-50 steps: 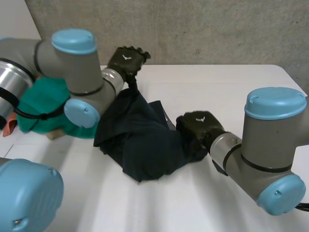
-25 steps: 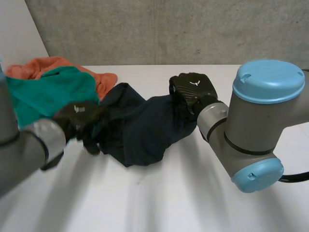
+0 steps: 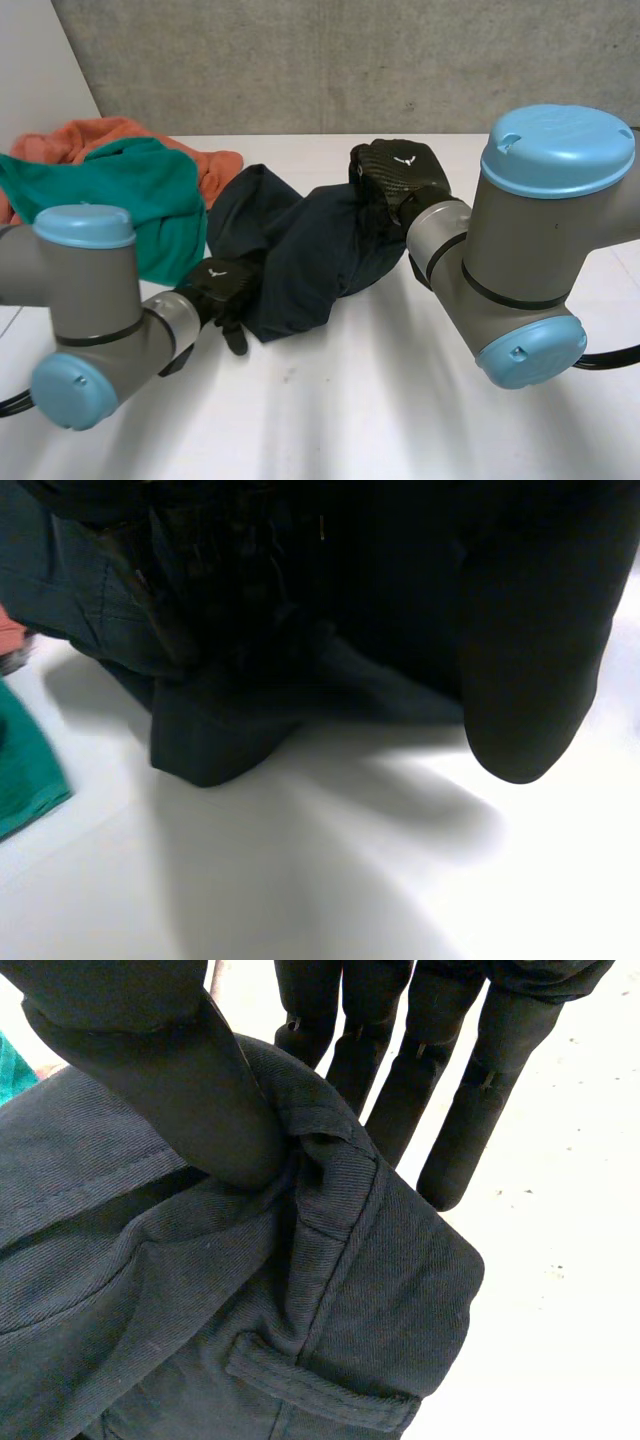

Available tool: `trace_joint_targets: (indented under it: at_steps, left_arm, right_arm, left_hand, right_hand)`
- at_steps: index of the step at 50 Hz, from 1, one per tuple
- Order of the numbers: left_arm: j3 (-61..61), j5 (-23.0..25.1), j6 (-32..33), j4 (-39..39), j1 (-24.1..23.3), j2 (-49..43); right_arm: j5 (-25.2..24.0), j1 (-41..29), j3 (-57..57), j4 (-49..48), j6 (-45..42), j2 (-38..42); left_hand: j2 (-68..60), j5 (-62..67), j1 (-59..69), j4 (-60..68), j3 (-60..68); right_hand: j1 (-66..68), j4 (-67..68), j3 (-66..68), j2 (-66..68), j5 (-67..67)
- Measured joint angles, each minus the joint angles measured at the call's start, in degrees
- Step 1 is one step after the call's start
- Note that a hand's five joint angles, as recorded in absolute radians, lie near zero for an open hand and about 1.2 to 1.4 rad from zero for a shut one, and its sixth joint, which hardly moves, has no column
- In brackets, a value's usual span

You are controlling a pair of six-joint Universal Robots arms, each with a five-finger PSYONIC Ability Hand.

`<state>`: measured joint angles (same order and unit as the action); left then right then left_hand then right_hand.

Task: Fold the laundry.

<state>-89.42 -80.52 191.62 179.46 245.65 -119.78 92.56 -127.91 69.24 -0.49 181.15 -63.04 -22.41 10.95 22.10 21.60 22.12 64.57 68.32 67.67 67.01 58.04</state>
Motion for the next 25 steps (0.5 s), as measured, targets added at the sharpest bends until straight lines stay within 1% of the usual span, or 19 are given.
trace_joint_targets:
  at_steps: [3, 7, 8, 9, 10, 11, 12, 16, 18, 21, 25]
  left_arm:
    - [3.6, -1.0, -0.8, -0.5, -1.9, -2.7]
    - [7.6, -3.4, -2.3, -1.0, -4.3, -5.1]
    - [8.5, -4.2, -2.6, -1.0, -4.8, -5.6]
    - [9.4, -5.3, -2.9, -1.1, -5.4, -6.1]
    - [10.5, -6.8, -3.2, -1.1, -6.0, -6.6]
    - [11.2, -7.9, -3.4, -1.1, -6.4, -6.9]
    - [11.6, -8.8, -3.5, -1.1, -6.6, -7.1]
    - [13.0, -12.4, -3.8, -1.7, -6.3, -6.0]
    - [13.2, -12.8, -3.7, -2.6, -5.5, -3.6]
    - [13.4, -11.8, -3.3, -4.0, -4.2, 0.7]
    - [14.7, -8.3, -2.1, -7.1, -2.0, 9.3]
  right_arm:
    - [0.0, 0.2, -0.1, 0.0, 0.3, 0.0]
    - [0.0, 0.3, 0.0, 0.1, 0.3, 0.0]
    - [0.0, 0.4, 0.1, 0.1, 0.2, 0.0]
    - [0.1, 0.5, 0.1, 0.2, 0.2, 0.0]
    - [0.1, 0.7, 0.1, 0.3, 0.1, 0.0]
    - [0.2, 0.8, 0.1, 0.4, 0.0, 0.0]
    - [0.3, 1.0, 0.1, 0.5, -0.1, 0.0]
    - [0.4, 2.1, 0.1, 1.0, -1.0, -0.5]
    - [0.3, 2.7, -0.1, 1.5, -2.1, -1.2]
    - [0.0, 3.2, -0.4, 2.6, -4.4, -2.3]
    - [-0.7, 3.5, -1.2, 4.8, -9.8, -4.8]
  left_hand:
    - [-0.3, 1.3, 0.6, 0.4, 0.3]
    - [-8.9, 10.6, 10.8, 9.6, 9.3]
    - [-19.8, 20.3, 21.5, 19.6, 20.0]
    - [-23.1, 23.6, 25.2, 23.0, 22.4]
    - [-36.0, 37.2, 39.5, 37.0, 36.1]
    - [-42.0, 43.0, 44.7, 42.9, 42.0]
    - [-44.6, 45.2, 45.4, 45.4, 44.5]
    - [-46.0, 45.5, 45.4, 46.8, 45.9]
    - [-46.0, 45.5, 45.4, 46.8, 45.9]
    - [-46.0, 45.5, 45.4, 46.8, 45.9]
    - [-46.0, 45.5, 45.4, 46.9, 45.9]
  right_hand:
    - [0.0, 0.0, 0.0, 0.0, 0.0]
    - [0.0, 0.0, 0.0, 0.0, 0.0]
    - [0.0, 0.0, 0.0, 0.0, 0.0]
    - [0.0, 0.0, 0.0, 0.0, 0.0]
    - [0.0, 0.0, 0.0, 0.0, 0.0]
    - [0.0, 0.0, 0.0, 0.0, 0.0]
    - [0.0, 0.0, 0.0, 0.0, 0.0]
    - [0.0, 0.0, 0.0, 0.0, 0.0]
    - [0.0, 0.0, 0.0, 0.0, 0.0]
    - [0.0, 0.0, 0.0, 0.0, 0.0]
    - [0.0, 0.0, 0.3, 0.0, 0.0]
